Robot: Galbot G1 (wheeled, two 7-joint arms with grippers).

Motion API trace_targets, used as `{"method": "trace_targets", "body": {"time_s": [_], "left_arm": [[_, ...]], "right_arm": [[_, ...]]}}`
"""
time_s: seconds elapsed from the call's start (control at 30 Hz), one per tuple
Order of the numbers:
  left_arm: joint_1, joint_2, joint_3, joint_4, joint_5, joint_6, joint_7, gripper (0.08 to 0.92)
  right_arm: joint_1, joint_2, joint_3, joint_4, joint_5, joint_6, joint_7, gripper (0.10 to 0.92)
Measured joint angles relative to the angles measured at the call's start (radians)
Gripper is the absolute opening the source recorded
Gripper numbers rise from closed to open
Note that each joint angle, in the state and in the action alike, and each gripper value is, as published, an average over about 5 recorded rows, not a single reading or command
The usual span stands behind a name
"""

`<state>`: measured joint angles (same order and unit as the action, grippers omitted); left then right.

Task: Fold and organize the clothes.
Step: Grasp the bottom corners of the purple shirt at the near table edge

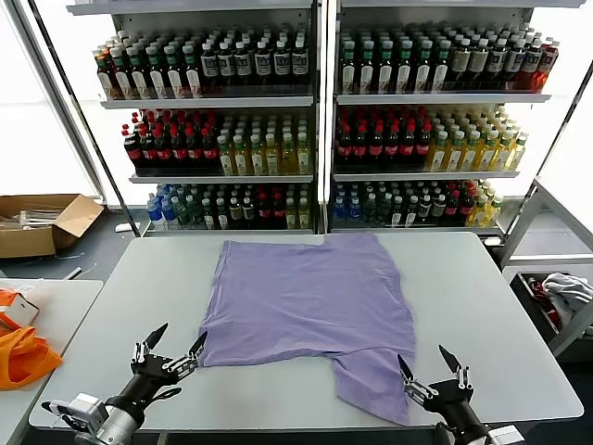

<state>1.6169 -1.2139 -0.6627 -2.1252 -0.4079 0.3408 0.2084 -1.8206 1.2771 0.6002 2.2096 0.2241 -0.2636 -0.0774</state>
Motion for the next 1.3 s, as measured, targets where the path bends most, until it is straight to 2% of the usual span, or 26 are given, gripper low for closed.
{"method": "trace_targets", "body": {"time_s": [0.27,0.57,0.67,1.07,1.3], "left_arm": [[-0.029,0.011,0.057,0.047,-0.006,0.036,-0.027,0.823],[-0.065,-0.002,0.081,0.116,-0.007,0.053,-0.042,0.822],[-0.071,-0.005,0.081,0.136,-0.009,0.056,-0.044,0.792],[-0.062,-0.015,0.079,0.176,-0.015,0.033,-0.032,0.454],[-0.067,-0.025,0.081,0.187,-0.021,0.016,-0.023,0.254]], "right_arm": [[-0.019,0.0,-0.039,-0.006,-0.018,-0.026,0.03,0.799],[-0.026,0.016,-0.08,-0.031,-0.044,-0.032,0.053,0.556],[-0.03,0.02,-0.094,-0.034,-0.051,-0.03,0.057,0.47],[-0.049,0.022,-0.124,-0.046,-0.059,-0.015,0.062,0.134],[-0.067,0.017,-0.126,-0.038,-0.043,0.019,0.041,0.106]]}}
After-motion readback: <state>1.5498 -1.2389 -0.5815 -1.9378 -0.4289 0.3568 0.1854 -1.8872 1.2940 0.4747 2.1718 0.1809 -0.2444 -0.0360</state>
